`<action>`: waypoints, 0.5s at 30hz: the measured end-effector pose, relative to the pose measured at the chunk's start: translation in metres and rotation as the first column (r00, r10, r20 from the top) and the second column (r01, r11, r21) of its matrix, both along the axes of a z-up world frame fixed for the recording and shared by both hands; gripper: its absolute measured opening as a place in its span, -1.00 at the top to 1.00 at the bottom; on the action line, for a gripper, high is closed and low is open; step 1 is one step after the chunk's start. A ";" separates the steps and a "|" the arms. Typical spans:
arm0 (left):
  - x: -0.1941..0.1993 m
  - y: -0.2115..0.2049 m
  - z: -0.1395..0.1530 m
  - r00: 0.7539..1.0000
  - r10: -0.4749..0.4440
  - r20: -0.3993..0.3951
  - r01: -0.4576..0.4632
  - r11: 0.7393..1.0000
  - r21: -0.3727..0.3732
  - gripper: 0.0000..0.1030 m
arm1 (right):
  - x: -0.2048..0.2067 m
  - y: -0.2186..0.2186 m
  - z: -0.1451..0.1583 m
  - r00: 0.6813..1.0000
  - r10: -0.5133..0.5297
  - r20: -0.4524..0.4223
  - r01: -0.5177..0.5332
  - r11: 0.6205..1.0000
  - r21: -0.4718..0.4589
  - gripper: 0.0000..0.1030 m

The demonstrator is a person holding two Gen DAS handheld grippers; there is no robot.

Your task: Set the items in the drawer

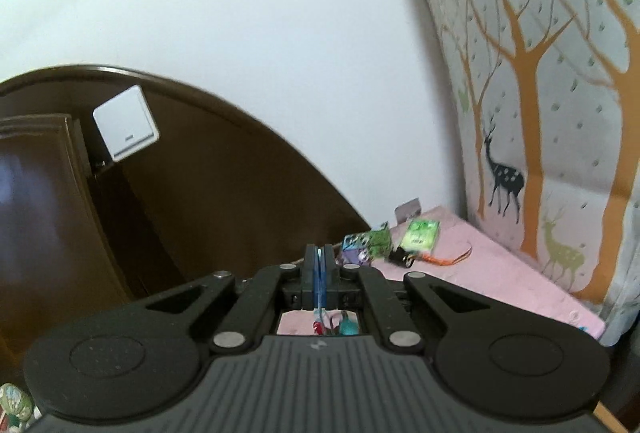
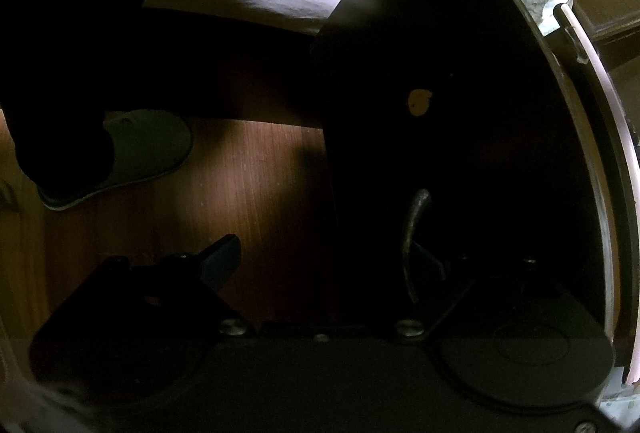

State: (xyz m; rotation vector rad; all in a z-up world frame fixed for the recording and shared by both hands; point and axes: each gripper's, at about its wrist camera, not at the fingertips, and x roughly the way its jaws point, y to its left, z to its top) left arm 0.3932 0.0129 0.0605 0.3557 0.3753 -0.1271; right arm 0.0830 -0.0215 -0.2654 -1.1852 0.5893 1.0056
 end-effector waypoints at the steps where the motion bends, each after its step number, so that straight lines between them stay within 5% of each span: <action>1: -0.002 0.000 0.002 1.000 -0.004 -0.003 0.004 1.000 -0.010 1.00 | 0.000 0.000 0.000 1.000 0.002 0.001 -0.001 1.000 0.000 -0.77; 15: -0.065 -0.013 -0.018 0.992 -0.087 -0.094 0.079 0.993 -0.089 1.00 | 0.001 0.000 -0.001 1.000 0.006 0.002 -0.006 1.000 -0.002 -0.77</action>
